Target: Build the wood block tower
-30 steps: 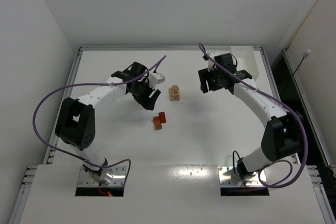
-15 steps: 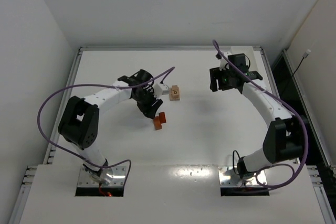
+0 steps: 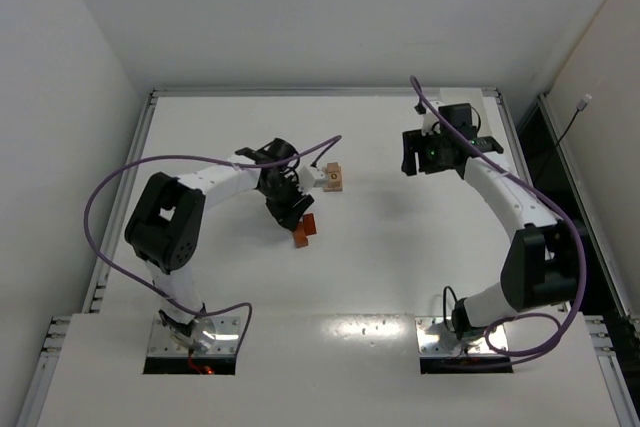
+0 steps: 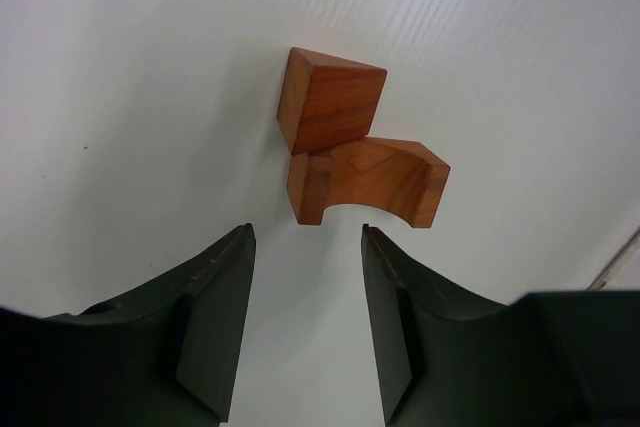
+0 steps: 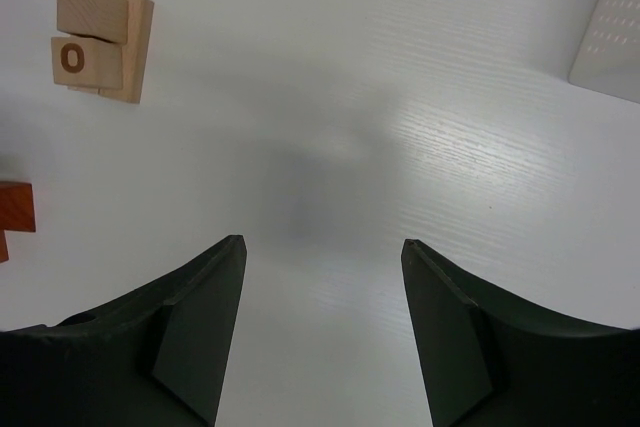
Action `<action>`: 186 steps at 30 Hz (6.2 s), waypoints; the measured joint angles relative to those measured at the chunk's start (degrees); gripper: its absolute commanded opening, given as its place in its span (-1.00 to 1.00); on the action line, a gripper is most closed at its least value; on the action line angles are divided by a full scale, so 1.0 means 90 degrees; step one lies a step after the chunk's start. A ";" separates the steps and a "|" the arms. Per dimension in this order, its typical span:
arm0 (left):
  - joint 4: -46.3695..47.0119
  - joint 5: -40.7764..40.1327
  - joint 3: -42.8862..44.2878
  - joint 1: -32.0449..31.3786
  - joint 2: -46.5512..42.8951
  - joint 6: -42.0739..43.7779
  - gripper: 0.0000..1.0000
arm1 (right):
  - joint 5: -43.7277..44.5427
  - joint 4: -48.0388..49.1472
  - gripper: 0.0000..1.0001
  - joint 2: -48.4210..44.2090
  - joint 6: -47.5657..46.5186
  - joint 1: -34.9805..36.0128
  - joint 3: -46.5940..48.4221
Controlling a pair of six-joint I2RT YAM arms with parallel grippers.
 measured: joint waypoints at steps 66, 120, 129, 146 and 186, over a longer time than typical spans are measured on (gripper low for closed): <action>0.4318 -0.0925 -0.1962 0.0027 -0.3847 -0.1073 -1.00 | -0.3526 0.1591 0.27 0.1530 0.2217 -0.0112 0.0850; 0.6963 0.1032 -0.3286 -0.0051 -0.5112 -0.0770 -1.00 | -0.8177 0.5090 0.29 0.1841 0.5821 0.1049 0.1209; 0.7371 0.1112 -0.3546 -0.0374 -0.5508 -0.0124 -1.00 | -0.8517 0.4925 0.21 0.2069 0.5744 0.1120 0.1207; 0.7713 0.0981 -0.3798 -0.0556 -0.5525 0.0250 -1.00 | -0.8570 0.4022 0.14 0.2135 0.5100 0.1411 0.1528; 0.7939 0.0891 -0.3835 -0.0566 -0.5523 0.0257 -1.00 | -0.8616 0.4044 -0.69 0.1744 0.4911 0.1761 0.1275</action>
